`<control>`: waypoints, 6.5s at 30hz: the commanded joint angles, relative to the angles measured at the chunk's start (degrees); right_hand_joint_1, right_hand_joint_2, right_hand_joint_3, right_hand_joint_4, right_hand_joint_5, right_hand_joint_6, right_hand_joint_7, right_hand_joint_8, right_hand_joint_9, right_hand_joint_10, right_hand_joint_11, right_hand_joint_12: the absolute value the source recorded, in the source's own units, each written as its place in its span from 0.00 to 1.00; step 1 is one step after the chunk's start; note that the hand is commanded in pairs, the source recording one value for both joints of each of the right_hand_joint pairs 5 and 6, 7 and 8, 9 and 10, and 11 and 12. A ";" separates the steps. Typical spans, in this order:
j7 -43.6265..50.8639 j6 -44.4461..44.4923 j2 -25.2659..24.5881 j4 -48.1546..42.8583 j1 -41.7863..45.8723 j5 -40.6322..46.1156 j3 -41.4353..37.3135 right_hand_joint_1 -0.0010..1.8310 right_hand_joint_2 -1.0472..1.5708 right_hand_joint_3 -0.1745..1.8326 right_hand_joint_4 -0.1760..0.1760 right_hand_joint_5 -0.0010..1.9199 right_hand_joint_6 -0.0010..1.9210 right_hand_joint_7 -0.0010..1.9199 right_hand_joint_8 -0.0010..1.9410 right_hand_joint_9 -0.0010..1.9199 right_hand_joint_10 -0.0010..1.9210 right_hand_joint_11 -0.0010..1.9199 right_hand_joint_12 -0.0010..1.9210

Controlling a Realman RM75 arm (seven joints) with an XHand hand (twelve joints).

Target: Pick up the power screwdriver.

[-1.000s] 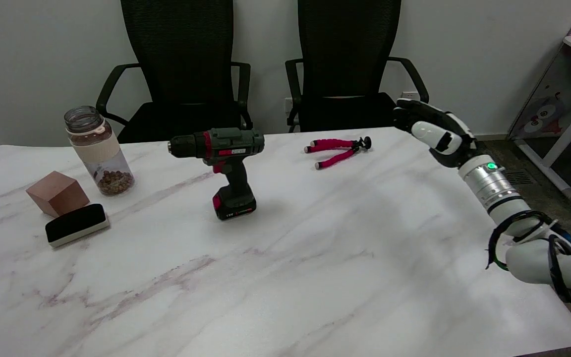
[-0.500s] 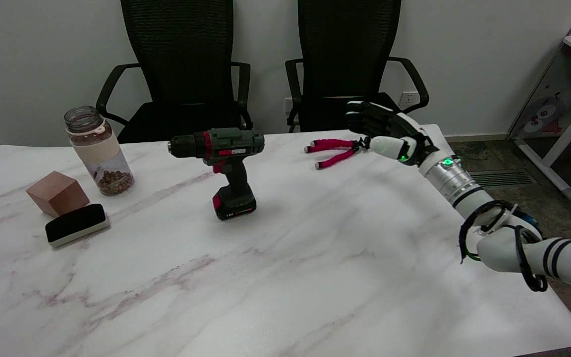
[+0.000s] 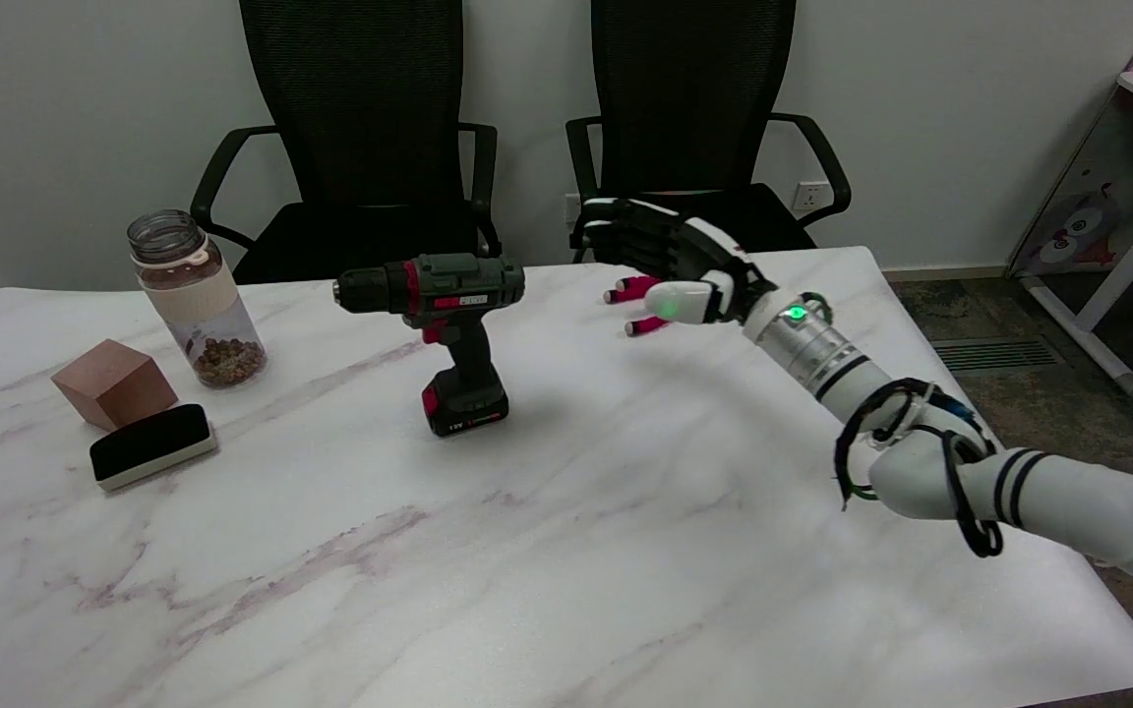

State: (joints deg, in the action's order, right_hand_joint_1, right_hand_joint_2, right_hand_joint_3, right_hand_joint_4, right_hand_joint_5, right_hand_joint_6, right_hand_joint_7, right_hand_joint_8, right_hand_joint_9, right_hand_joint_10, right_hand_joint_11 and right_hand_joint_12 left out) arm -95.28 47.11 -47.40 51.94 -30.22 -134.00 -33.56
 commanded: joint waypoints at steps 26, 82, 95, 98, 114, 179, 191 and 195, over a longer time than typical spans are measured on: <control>-0.96 -6.50 -23.44 -25.04 -13.23 -8.12 3.67 0.50 0.10 0.54 1.00 0.09 0.09 0.09 0.09 0.11 0.11 0.06 0.06; -0.88 -7.47 -31.09 -24.51 -8.28 -8.64 4.01 0.50 0.11 0.52 1.00 0.10 0.10 0.10 0.09 0.12 0.12 0.07 0.07; -0.35 -7.38 -31.18 -23.81 -8.42 -8.64 4.03 0.51 0.14 0.50 1.00 0.11 0.11 0.11 0.11 0.12 0.12 0.08 0.08; -0.35 -7.29 -31.32 -23.75 -8.45 -8.64 4.03 0.52 0.15 0.50 1.00 0.11 0.11 0.11 0.11 0.12 0.12 0.08 0.08; -0.41 -7.47 -31.44 -23.64 -8.60 -8.30 4.03 0.57 0.22 0.52 1.00 0.15 0.15 0.15 0.15 0.24 0.24 0.39 0.38; -0.26 -13.34 -32.41 -23.64 -12.47 -8.12 2.10 0.54 0.48 0.66 1.00 0.44 0.44 0.44 0.44 0.74 0.74 0.79 0.79; -0.26 -14.35 -32.58 -23.64 -12.67 -8.12 2.10 0.52 0.57 0.56 0.20 0.69 0.69 0.69 0.68 0.83 0.83 0.82 0.82; -0.76 -14.92 -32.58 -23.64 -12.67 -7.84 2.10 0.50 0.55 0.53 0.50 0.59 0.59 0.59 0.58 0.84 0.84 0.82 0.82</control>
State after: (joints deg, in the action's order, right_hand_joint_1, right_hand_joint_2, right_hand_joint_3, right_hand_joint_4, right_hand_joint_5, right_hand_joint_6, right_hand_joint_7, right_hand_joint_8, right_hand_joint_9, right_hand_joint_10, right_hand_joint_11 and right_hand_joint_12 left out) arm -95.56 33.77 -79.78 28.26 -42.50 -142.14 -31.36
